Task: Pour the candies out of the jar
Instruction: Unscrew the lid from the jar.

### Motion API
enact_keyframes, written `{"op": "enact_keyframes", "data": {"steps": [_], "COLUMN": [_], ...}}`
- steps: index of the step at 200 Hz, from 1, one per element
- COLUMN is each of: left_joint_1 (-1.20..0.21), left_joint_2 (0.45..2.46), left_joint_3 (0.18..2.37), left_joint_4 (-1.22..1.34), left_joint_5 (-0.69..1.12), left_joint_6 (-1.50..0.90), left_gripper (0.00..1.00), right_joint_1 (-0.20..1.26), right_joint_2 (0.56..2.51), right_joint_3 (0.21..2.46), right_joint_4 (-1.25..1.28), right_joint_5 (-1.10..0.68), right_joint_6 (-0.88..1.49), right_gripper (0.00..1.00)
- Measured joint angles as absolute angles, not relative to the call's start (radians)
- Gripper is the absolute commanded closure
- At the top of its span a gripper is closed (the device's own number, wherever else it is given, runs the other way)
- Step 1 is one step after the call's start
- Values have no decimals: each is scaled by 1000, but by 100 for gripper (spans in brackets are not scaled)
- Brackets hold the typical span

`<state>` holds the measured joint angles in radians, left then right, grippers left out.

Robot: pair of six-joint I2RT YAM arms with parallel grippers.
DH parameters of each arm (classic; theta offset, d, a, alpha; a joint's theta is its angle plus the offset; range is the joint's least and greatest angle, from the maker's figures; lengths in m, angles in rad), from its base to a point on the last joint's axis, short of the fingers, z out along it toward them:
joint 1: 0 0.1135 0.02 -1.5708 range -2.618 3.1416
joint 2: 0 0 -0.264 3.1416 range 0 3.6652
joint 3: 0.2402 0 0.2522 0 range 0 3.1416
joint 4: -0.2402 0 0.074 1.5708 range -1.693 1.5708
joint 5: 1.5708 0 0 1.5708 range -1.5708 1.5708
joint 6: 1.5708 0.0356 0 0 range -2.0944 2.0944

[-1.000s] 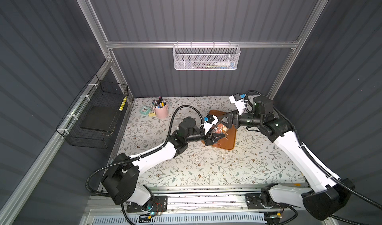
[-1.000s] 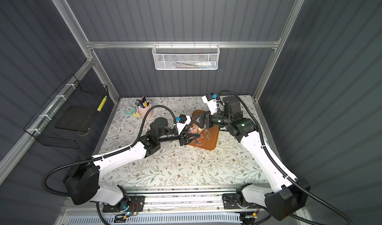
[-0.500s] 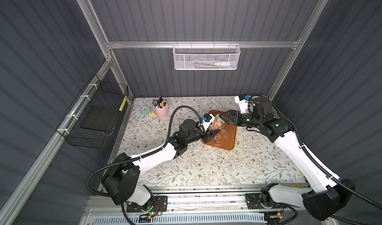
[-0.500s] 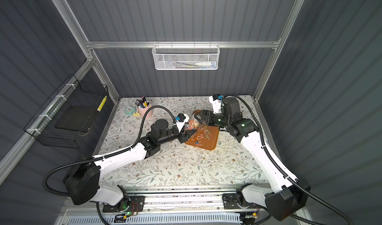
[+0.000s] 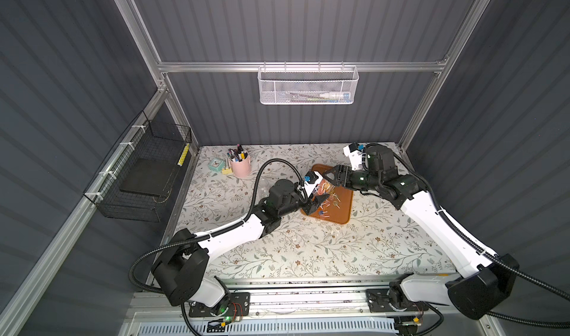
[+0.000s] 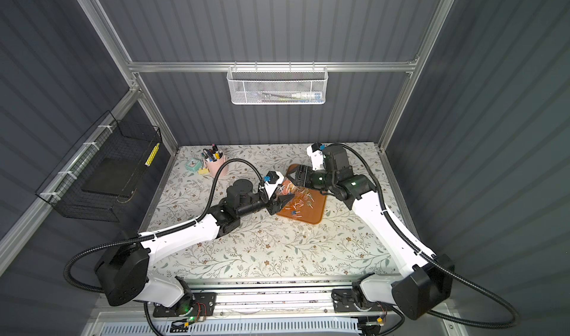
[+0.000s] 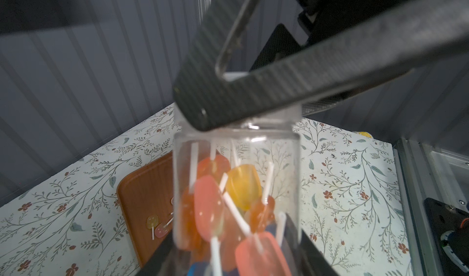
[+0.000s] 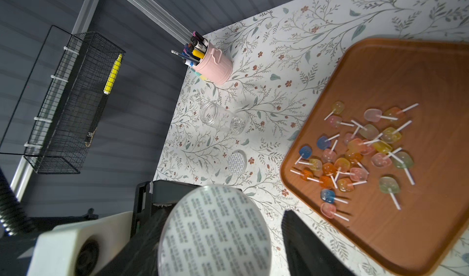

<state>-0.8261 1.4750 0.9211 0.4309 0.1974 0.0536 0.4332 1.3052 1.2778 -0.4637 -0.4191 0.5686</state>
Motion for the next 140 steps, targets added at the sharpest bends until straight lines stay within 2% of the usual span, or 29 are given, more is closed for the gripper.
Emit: {"op": "enact_keyframes", "data": {"steps": [56, 102, 140], "left_joint_1": [-829, -827, -787], "left_joint_2": [1475, 1475, 1475], "left_joint_3": [922, 922, 924], "left_joint_4": [429, 439, 458], "left_joint_5": [201, 226, 376], "left_joint_6": [54, 50, 0], "left_gripper": [100, 100, 100], "right_joint_1": [435, 434, 422], "right_joint_2": [1305, 1305, 1305], "right_joint_3": [1293, 1309, 1328], "right_joint_4": [-472, -496, -513], "right_joint_5": [-418, -437, -508], "right_joint_6": [553, 519, 436], "right_gripper": [49, 49, 49]}}
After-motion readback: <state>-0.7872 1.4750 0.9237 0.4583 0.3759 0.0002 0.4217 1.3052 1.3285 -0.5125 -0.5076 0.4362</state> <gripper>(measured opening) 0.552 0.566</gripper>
